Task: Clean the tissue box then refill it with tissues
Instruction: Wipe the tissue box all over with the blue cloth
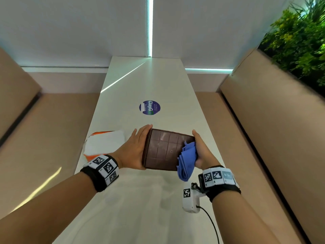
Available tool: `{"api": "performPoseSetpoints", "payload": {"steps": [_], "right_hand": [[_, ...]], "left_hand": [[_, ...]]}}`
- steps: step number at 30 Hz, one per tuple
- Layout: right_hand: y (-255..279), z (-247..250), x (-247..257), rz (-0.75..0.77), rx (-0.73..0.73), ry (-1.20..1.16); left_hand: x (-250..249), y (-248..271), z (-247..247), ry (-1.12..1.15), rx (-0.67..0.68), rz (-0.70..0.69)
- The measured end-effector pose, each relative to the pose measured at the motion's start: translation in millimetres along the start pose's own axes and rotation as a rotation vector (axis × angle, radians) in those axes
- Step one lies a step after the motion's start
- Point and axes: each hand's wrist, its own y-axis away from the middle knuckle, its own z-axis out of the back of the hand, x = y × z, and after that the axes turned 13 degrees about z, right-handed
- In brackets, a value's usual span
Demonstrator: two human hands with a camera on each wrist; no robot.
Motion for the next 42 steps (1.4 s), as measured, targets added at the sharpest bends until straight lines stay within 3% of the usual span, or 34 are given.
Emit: {"api": "performPoseSetpoints", "payload": {"steps": [9,15,17,21,27,29,32,36,38,42], "right_hand": [[-16,-9,-39,0.503,-0.068,0.658],[-26,-13,-49,0.554,-0.172,0.806],[-21,-21,-45,0.547,-0.110,0.892],[-19,-41,-43,0.656,0.024,1.345],[2,-60,-57,0.853,0.385,1.256],[1,-56,-62,0.909,0.442,1.287],[-10,-43,-56,0.846,0.327,1.439],[-18,-38,-47,0.599,0.084,1.434],[-18,-46,-44,0.550,0.083,1.388],[-5,-59,-48,0.741,0.252,1.174]], "left_hand": [[12,4,-31,0.283,0.034,0.123],[15,4,-45,0.436,0.057,0.162],[15,2,-46,0.463,0.053,0.184],[10,-4,-44,0.481,0.024,0.214],[6,-9,-33,0.514,0.033,0.173],[9,-9,-34,0.529,0.077,0.161],[11,-9,-34,0.459,0.079,0.235],[13,-11,-37,0.453,0.083,0.245],[12,-13,-37,0.455,0.087,0.245],[8,-16,-34,0.455,0.088,0.248]]}}
